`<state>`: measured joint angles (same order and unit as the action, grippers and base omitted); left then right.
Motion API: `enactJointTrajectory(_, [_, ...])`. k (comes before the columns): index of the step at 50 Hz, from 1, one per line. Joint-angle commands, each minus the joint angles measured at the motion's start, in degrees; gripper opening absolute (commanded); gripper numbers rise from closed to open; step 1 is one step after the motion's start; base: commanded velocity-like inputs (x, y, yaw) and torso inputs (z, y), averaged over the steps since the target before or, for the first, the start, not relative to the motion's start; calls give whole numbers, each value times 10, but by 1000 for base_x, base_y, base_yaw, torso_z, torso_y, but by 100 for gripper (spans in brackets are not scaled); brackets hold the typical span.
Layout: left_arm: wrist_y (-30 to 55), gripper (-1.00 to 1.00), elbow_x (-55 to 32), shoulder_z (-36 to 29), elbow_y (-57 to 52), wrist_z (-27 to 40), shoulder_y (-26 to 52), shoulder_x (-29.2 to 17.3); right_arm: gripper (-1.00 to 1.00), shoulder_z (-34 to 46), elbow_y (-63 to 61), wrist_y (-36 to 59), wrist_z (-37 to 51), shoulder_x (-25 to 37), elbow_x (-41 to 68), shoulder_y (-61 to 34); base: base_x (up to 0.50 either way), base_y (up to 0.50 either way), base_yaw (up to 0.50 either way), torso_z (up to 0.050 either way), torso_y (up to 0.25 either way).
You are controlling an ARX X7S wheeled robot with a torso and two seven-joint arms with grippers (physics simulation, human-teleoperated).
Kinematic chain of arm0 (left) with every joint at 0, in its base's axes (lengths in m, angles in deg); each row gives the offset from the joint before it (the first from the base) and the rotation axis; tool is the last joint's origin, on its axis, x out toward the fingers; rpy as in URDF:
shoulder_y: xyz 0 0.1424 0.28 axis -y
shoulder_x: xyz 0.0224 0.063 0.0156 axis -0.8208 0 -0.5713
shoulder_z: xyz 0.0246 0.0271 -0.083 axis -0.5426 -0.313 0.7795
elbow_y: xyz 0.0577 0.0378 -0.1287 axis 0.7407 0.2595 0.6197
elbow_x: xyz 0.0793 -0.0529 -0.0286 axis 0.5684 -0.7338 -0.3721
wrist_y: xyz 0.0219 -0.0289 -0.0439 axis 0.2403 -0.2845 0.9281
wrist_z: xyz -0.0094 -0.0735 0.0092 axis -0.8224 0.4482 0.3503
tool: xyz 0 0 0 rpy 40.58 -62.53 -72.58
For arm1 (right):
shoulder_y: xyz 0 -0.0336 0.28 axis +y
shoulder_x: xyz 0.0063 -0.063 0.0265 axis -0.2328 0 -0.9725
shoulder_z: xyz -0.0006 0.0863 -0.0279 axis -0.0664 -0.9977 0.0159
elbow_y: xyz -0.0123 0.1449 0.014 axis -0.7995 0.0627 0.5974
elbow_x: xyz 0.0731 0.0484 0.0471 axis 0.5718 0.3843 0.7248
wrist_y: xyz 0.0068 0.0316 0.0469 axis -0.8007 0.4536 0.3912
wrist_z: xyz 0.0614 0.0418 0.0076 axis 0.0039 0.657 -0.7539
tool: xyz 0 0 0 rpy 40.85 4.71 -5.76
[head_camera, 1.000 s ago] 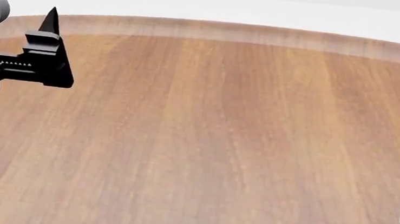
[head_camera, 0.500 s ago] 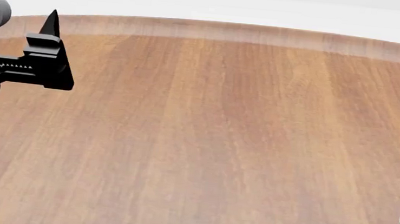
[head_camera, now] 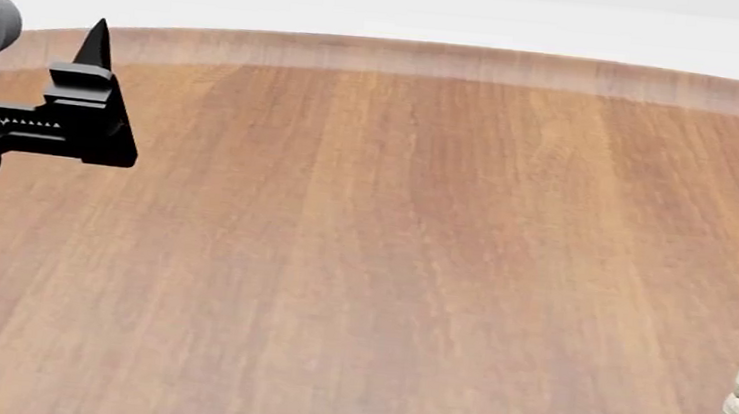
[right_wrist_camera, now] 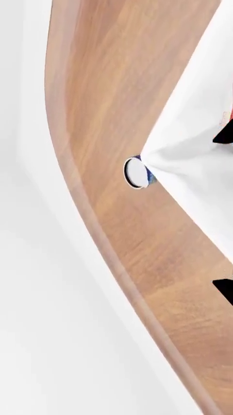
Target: Pick the milk and place it in the basket.
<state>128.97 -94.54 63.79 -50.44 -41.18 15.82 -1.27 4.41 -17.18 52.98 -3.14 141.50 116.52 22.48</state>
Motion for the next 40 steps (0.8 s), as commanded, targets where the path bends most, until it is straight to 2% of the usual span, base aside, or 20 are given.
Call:
enactJointTrajectory(1, [0,100,-5,2,2,4,0,0,100,67,11,6,-51,-10,-33,-58,0,0,0,0,0])
enactJointTrajectory(6, [1,100,-8,3,1,8,-1,2,100,179,-1,-7,-180,-40,-119,-151,0,0,0,0,0])
enactJointTrajectory(7, [1,100,-9,3,0,8,0,2,100,219,-21,-28,-227,-50,-163,-177,0,0,0,0,0])
enactJointTrajectory(10, [2,100,-11,5,1,11,2,3,100,261,-43,-69,-278,-80,-210,-205,0,0,0,0,0])
enactJointTrajectory(14, [1,100,-11,5,2,12,3,3,100,279,-76,-107,-287,-110,-238,-208,0,0,0,0,0])
enactJointTrajectory(21, [2,100,-13,4,2,15,5,4,100,316,-122,-116,-286,-150,-254,-219,0,0,0,0,0])
enactJointTrajectory(29, [3,100,-17,4,-1,21,7,6,100,339,-152,-151,-298,-185,-267,-169,0,0,0,0,0])
enactJointTrajectory(40, [-6,100,-18,6,-1,25,3,8,100,425,-257,-170,-238,-205,-367,-128,0,0,0,0,0])
